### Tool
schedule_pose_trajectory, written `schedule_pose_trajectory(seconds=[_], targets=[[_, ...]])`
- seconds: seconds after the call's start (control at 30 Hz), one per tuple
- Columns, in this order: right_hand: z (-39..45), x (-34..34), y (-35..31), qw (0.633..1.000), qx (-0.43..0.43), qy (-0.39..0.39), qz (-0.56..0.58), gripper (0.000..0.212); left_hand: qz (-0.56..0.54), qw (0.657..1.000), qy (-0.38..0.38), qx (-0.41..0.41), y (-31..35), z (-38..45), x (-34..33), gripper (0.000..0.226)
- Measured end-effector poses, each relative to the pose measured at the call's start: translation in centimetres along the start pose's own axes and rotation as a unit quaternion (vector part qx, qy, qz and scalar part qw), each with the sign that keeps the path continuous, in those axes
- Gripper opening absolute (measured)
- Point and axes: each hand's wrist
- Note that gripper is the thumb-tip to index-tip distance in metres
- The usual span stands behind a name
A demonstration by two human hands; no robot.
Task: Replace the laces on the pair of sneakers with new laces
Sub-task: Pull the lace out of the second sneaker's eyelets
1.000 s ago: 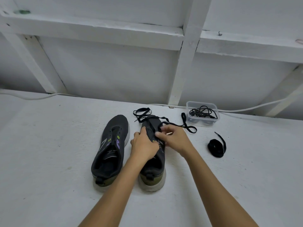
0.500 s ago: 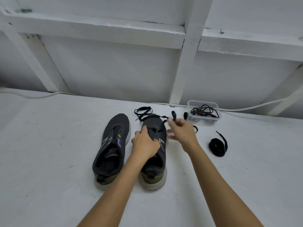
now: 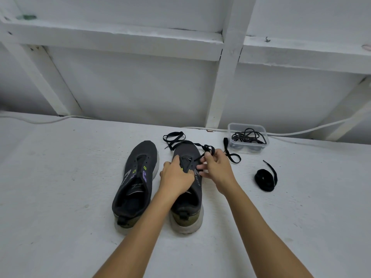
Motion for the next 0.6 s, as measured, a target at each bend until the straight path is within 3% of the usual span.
schedule_pose_trajectory(seconds=[0.1, 0.2, 0.3, 0.6], targets=[[0.0, 0.2, 0.5, 1.0, 0.007, 0.015, 0.019, 0.023, 0.022, 1.0, 0.013, -0.011, -0.2, 0.4, 0.7, 0.066], [-0.2, 0.7, 0.7, 0.999, 0.003, 0.014, 0.035, 0.036, 0.036, 0.991, 0.091, -0.095, -0.1, 1.1, 1.8, 0.04], [-0.3, 0.9, 1.4, 0.999, 0.005, 0.003, 0.045, 0.037, 0.067, 0.985, 0.06, -0.147, 0.1, 2.0, 2.4, 0.027], [-0.2, 0.7, 2.7, 0.998, 0.051, -0.006, -0.019, 0.063, 0.139, 0.981, 0.038, -0.13, 0.1, 3.6, 1.9, 0.014]])
Point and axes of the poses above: each hand's wrist, its own z-axis towards the middle knuckle, its own x-axis out of the back of the hand, y = z × x, and after that the axes turned 7 degrees about -x, right-handed
